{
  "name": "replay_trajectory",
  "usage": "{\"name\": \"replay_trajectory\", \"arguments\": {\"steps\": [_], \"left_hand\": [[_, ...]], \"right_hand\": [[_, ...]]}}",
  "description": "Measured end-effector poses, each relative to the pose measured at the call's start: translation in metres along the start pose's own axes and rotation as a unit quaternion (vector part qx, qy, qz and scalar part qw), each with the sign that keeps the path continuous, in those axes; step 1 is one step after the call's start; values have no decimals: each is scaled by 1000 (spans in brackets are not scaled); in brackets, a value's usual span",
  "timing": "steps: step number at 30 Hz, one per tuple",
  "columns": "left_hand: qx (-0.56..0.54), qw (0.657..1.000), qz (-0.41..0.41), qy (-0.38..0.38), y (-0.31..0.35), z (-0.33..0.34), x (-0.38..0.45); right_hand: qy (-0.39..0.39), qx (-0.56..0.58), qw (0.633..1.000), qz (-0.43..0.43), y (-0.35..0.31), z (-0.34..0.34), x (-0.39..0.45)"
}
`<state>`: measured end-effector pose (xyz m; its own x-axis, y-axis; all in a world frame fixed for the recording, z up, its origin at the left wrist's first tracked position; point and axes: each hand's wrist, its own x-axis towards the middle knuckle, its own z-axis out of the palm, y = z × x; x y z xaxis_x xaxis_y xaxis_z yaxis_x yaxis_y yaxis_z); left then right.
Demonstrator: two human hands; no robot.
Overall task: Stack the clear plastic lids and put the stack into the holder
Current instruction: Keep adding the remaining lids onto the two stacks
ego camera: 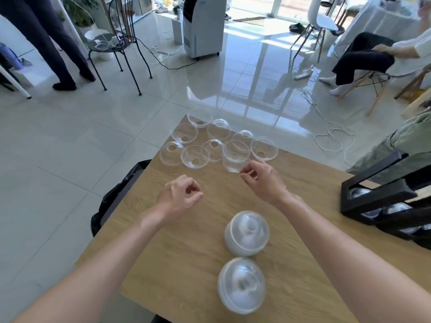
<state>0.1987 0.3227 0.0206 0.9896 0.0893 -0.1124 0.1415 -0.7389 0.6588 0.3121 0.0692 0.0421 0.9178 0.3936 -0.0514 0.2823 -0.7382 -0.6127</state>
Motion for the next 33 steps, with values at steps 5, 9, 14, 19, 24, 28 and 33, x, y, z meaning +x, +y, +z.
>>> {"name": "replay_trajectory", "arguments": {"steps": [5,9,14,19,24,28,33], "left_hand": [[157,986,30,-38,-1,-29,71],[281,951,45,-118,5,-33,124],[461,865,55,-190,2,-22,167],[470,855,60,-210,-6,-14,177],[455,868,84,-179,-7,-17,164],[387,900,102,-173,0,-28,140],[242,950,82,-181,-1,-27,109]], "right_hand": [[-3,-10,1000,14,-3,1,45],[-33,-49,998,8,-5,11,65],[-33,-67,997,19,-7,21,72],[-31,-43,998,28,-5,23,64],[-38,28,998,45,1,22,54],[-39,203,972,109,7,19,44],[-119,312,917,219,22,13,30]]}}
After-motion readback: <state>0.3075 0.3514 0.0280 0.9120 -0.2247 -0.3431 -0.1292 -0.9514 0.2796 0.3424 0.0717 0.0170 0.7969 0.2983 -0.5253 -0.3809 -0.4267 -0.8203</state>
